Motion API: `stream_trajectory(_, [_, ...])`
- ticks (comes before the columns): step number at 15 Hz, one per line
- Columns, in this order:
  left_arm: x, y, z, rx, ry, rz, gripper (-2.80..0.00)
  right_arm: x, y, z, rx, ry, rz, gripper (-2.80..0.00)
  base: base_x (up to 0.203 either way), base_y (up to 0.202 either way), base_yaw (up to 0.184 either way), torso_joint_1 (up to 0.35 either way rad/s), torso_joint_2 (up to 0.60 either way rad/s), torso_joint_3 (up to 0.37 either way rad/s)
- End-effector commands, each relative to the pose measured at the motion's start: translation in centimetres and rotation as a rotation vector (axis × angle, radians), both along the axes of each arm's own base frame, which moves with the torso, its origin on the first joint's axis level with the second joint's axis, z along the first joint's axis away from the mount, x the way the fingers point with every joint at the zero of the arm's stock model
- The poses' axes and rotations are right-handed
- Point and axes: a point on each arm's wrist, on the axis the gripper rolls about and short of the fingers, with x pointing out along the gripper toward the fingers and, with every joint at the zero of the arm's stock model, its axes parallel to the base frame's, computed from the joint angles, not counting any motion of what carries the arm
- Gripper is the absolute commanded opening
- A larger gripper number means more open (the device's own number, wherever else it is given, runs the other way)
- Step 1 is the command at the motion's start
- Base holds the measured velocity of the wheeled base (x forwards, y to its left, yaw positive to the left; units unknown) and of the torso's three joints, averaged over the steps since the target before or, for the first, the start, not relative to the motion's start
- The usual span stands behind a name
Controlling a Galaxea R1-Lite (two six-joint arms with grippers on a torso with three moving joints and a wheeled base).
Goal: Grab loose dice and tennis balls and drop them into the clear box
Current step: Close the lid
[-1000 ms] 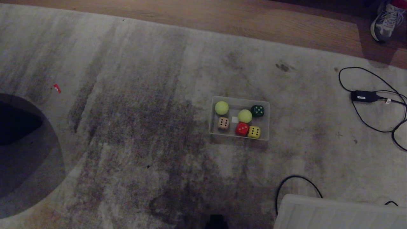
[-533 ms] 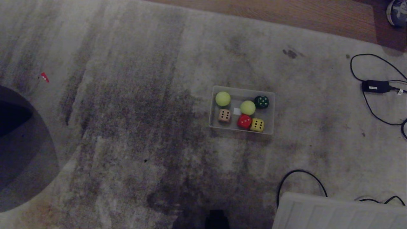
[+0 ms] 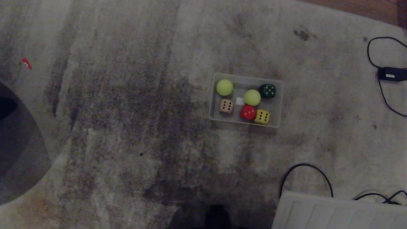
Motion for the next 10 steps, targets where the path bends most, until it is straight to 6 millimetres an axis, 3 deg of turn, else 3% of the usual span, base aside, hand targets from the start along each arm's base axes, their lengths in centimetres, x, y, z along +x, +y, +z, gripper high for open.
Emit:
stream_trajectory(1, [0.02,0.0,-0.04,-0.001,0.003,0.001,-2.8,-0.01,0.0,-0.01,0.0,-0.001,0.0,-2.8,0.0,0.0,0.0,-0.002,0.0,-0.196])
stream_trajectory(10, [0.02,0.0,-0.04,0.006,0.003,-0.002,-2.8,-0.01,0.0,-0.01,0.002,-0.001,0.001,-2.8,0.0,0.0,0.0,0.004,0.0,-0.181])
